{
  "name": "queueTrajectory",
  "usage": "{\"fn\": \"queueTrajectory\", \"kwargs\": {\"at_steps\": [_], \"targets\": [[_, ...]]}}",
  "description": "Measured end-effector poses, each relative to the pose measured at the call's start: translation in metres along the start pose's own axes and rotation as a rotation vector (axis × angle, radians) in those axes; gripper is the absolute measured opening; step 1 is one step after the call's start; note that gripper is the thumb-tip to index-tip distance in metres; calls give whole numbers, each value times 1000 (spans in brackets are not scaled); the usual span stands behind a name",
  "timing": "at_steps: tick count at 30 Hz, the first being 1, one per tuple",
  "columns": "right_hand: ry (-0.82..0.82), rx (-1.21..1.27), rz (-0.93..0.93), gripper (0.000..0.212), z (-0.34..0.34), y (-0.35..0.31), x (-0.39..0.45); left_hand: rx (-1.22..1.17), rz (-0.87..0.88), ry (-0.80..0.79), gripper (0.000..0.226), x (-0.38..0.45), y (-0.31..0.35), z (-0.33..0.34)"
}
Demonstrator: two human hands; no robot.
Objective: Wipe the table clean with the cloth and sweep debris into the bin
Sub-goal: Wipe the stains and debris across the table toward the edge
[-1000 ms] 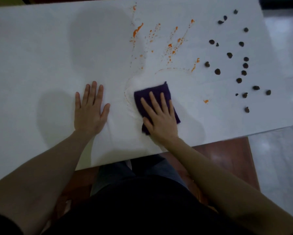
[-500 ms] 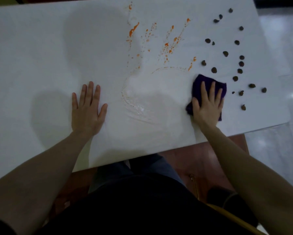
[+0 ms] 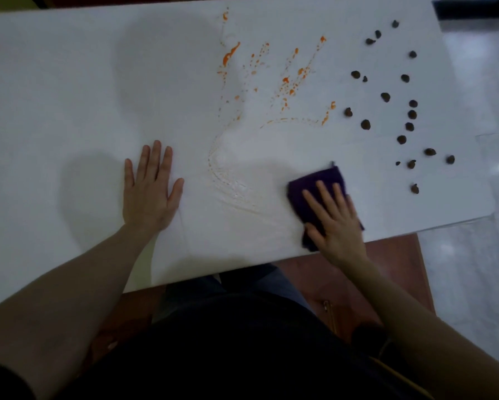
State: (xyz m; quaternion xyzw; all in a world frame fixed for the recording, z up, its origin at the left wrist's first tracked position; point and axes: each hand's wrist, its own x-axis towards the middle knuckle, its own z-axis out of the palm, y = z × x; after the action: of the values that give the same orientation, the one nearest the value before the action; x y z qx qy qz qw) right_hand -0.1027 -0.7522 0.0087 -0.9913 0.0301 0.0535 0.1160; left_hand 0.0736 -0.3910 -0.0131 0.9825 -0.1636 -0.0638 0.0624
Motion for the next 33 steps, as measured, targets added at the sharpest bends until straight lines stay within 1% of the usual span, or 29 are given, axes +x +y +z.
{"fn": "queueTrajectory", "kwargs": {"at_steps": [3, 5, 7, 9, 11, 13, 15, 17, 19, 21, 25, 29, 33], "targets": [[-25, 3, 234, 67, -13, 25, 19, 5, 1, 9, 66, 0, 0, -1], [9, 36, 371, 67, -14, 17, 52, 4, 6, 9, 66, 0, 0, -1], [29, 43, 433, 67, -10, -7, 88, 8, 4, 6, 66, 0, 0, 0], [26, 39, 384, 66, -4, -40, 116, 6, 2, 7, 66, 0, 0, 0], [27, 30, 246, 66, 4, -79, 126, 10, 6, 3, 66, -1, 0, 0], [21, 24, 75, 64, 12, -110, 117, 16, 8, 2, 66, -1, -1, 0], [12, 24, -67, 61, 19, -119, 91, 18, 12, 2, 66, -1, 0, 0], [7, 25, -134, 60, 20, -102, 60, 14, 13, -3, 66, -1, 0, 0], [13, 8, -126, 60, 17, -71, 33, 11, 8, -5, 66, 0, -1, -1], [8, -20, -74, 61, 10, -37, 17, 13, 6, -3, 67, 0, -1, 0], [-29, -17, 103, 64, -9, 6, 39, 16, 7, 6, 66, 1, -1, 0], [-10, 5, 215, 65, -13, 7, 91, 22, 10, 8, 66, 0, -2, 0], [8, -1, 240, 64, -9, -8, 108, 30, 13, 5, 66, -1, 0, 0]]}}
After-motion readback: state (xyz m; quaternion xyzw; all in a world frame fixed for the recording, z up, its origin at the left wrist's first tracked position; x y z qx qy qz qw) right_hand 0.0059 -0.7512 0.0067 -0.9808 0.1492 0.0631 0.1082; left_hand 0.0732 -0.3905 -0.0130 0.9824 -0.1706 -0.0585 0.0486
